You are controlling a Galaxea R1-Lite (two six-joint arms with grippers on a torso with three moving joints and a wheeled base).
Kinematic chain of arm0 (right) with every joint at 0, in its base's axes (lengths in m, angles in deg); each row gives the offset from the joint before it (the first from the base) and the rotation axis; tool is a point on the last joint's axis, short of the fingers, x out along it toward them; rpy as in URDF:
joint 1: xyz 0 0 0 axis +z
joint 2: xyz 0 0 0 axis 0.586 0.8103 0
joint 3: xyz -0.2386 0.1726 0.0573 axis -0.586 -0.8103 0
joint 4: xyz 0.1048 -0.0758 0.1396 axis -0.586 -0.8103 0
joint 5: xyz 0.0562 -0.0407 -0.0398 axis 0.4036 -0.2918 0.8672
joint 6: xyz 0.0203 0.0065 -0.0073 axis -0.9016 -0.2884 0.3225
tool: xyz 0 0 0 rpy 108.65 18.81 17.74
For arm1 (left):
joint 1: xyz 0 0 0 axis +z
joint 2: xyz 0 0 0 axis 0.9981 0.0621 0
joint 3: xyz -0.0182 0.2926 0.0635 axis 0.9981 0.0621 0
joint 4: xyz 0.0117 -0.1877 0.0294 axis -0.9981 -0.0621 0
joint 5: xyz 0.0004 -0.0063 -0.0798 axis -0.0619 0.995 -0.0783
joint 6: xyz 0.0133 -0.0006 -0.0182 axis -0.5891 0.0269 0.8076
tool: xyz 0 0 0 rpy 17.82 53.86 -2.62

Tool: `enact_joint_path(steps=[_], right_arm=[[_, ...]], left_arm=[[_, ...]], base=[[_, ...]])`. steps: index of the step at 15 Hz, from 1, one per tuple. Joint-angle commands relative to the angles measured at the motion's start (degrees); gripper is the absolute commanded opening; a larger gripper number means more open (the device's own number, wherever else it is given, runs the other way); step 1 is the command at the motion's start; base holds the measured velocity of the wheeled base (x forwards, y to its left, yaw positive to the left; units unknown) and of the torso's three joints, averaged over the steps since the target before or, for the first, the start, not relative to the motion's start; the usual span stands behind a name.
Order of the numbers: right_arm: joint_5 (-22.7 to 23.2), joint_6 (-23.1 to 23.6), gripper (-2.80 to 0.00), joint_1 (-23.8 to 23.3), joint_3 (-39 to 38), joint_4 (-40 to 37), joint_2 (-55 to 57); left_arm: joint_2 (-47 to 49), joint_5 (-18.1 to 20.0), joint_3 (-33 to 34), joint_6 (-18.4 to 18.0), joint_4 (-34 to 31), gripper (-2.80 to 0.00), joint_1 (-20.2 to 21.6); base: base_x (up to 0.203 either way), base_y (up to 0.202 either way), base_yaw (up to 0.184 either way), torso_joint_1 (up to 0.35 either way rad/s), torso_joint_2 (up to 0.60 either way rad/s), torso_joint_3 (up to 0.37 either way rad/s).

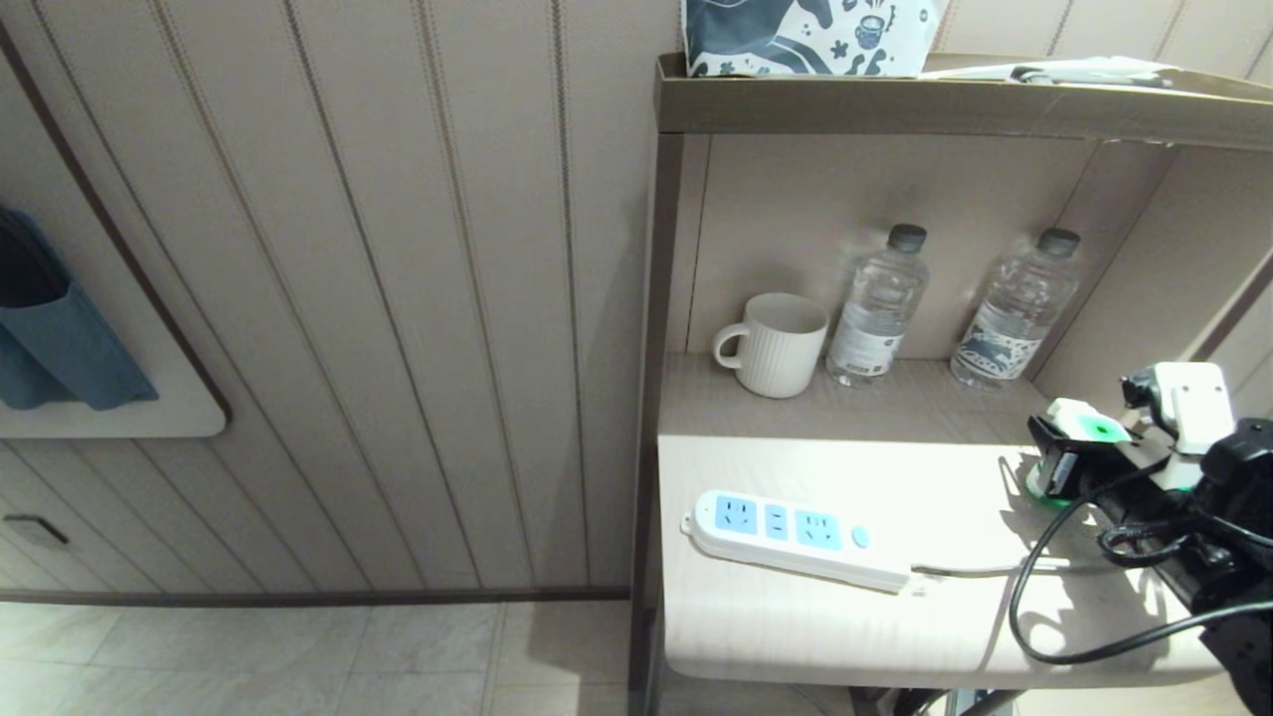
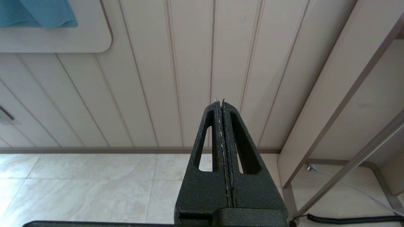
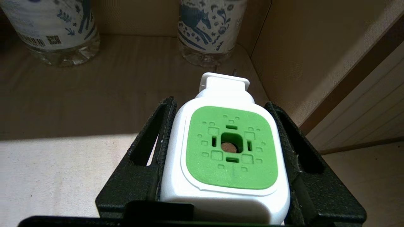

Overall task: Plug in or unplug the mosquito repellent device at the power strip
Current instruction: Pick up the mosquito repellent liquid, then insert the plug into the socket

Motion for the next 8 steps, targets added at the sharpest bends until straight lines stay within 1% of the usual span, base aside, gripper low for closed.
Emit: enact_joint_path(steps=[1, 2, 3, 4, 6, 8], right_arm=[[0.3, 1.5, -2.80, 0.8, 0.3, 1.1, -6.4], [0.1, 2.3, -2.80, 1.8, 0.8, -2.8, -10.6], [-0.3, 2.7, -2.80, 2.7, 1.9, -8.4, -15.1], [-1.0, 3.0, -2.80, 3.9, 3.5, -15.8, -19.9], [-2.3, 2.5, -2.80, 6.9, 9.0, -35.0, -30.7], [-3.8, 0.5, -2.80, 10.6, 18.4, -60.1, -39.3]], left_arm=[[0.1, 0.0, -0.1, 0.0, 0.0, -2.80, 0.0], [0.1, 0.0, 0.0, 0.0, 0.0, -2.80, 0.0], [0.1, 0.0, -0.1, 0.0, 0.0, -2.80, 0.0], [0.1, 0.0, -0.1, 0.0, 0.0, -2.80, 0.0], [0.1, 0.0, 0.0, 0.0, 0.0, -2.80, 0.0], [0.1, 0.0, -0.1, 0.0, 0.0, -2.80, 0.0]], base=[[0.000, 0.000, 0.000, 0.000, 0.00, 0.000], [0.000, 0.000, 0.000, 0.000, 0.00, 0.000], [0.000, 0.000, 0.000, 0.000, 0.00, 0.000], [0.000, 0.000, 0.000, 0.000, 0.00, 0.000], [0.000, 0.000, 0.000, 0.000, 0.00, 0.000], [0.000, 0.000, 0.000, 0.000, 0.00, 0.000]])
